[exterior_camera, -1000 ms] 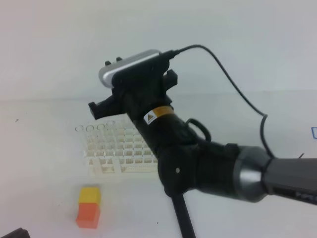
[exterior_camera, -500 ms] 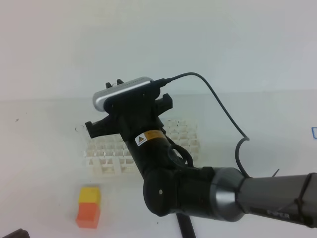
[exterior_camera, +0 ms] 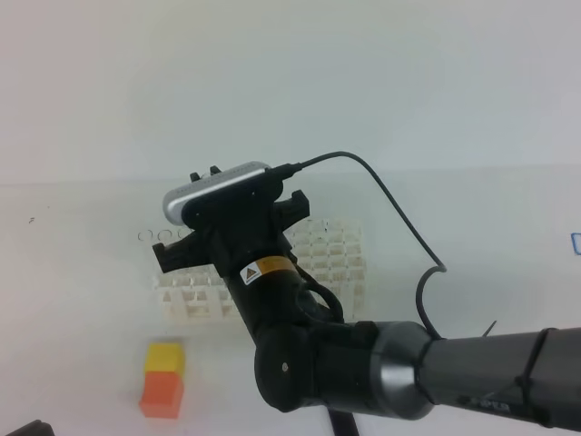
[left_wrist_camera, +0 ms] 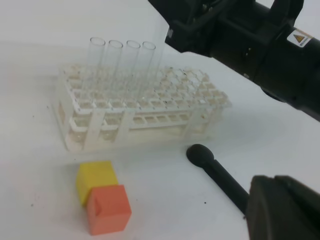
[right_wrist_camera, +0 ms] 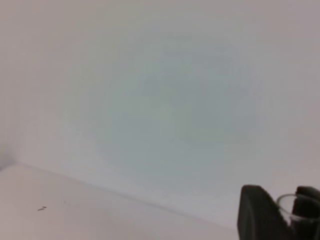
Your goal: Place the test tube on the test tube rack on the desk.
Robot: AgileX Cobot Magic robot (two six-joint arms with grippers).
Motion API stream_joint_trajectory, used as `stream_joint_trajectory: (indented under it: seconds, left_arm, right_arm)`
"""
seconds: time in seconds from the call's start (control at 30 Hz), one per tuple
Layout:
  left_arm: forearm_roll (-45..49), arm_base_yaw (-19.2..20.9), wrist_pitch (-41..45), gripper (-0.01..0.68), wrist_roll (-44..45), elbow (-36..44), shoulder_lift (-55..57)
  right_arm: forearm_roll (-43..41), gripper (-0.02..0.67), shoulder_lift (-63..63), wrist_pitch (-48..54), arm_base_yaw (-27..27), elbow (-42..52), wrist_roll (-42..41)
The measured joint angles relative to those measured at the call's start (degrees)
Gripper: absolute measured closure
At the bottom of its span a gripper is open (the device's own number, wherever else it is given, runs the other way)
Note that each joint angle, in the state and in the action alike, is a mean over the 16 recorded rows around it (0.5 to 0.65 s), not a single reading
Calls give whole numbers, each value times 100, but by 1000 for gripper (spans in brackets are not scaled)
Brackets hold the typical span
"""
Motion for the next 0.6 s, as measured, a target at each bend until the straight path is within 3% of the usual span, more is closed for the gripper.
stream_joint_trajectory:
  seconds: [0.6]
  left_arm:
    - [0, 0, 9, 674, -1, 0, 0]
  right_arm:
    - [190, 526, 217, -78, 24, 0, 19]
